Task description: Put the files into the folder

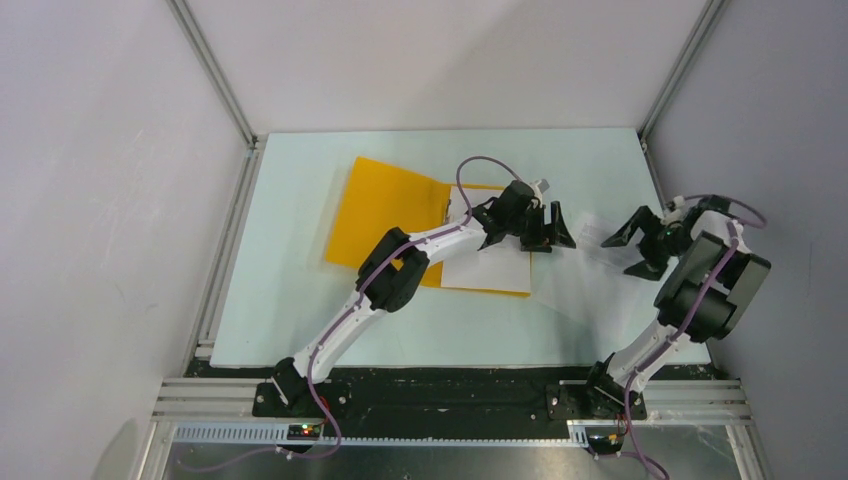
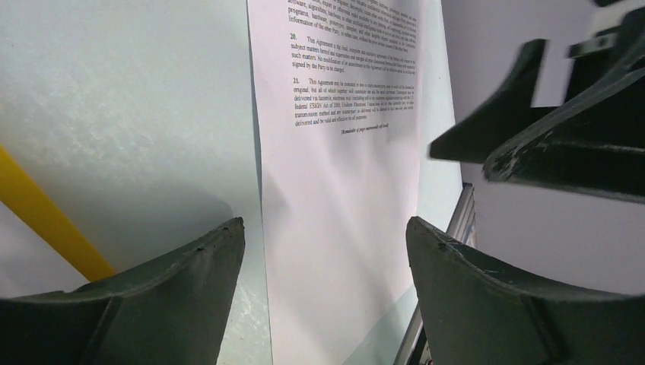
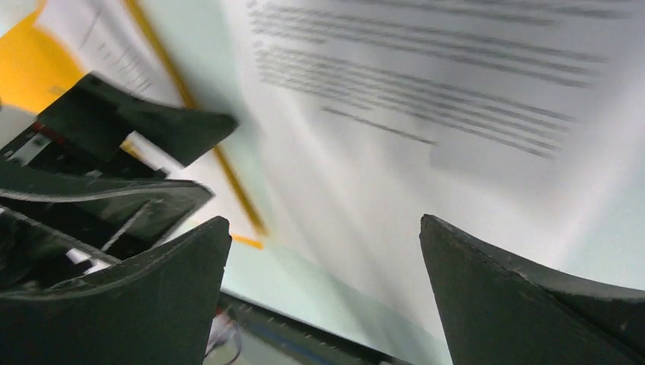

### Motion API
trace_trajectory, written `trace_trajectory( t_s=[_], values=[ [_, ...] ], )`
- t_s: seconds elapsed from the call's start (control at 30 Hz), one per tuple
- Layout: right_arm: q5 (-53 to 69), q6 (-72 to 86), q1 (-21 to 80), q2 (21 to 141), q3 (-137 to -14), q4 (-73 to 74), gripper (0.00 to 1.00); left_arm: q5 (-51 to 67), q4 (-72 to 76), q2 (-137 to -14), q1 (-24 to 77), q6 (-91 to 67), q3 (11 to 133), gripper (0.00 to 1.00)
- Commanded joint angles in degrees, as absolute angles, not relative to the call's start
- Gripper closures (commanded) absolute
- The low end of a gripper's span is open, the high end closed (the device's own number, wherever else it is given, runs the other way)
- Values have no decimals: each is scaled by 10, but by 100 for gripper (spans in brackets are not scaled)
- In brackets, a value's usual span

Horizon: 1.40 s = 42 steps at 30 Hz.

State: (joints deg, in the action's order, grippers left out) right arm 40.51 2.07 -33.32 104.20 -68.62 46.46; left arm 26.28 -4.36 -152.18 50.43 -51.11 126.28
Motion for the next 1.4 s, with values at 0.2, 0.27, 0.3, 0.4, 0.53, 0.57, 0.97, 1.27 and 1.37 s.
trace_trajectory(
  t_s=[0.2,0.27,0.3,0.4,0.53,0.57,0.97,1.27,1.37],
  values=[
    [183,-62,-395,1091,-709,483,0,206,-137,-1539,505,-503,1253,17],
    [194,-74,-393,1113,-710,472,0,205,-138,-1540,506,-504,1252,17],
    [210,-75,-392,1121,-714,473,0,205,-138,-1541,506,-505,1253,17],
    [277,-79,-382,1147,-726,482,0,214,-137,-1546,506,-507,1256,17],
    [314,-83,-359,1160,-751,490,0,229,-130,-1555,508,-512,1263,16],
    [315,-83,-356,1167,-758,495,0,231,-128,-1557,508,-512,1264,16],
    [288,-77,-317,1191,-800,489,0,268,-97,-1562,508,-529,1260,15],
    [394,-117,-322,1206,-826,455,0,284,-67,-1565,506,-547,1249,13],
    [438,-144,-325,1223,-847,461,3,304,-35,-1565,504,-570,1239,11]
  ],
)
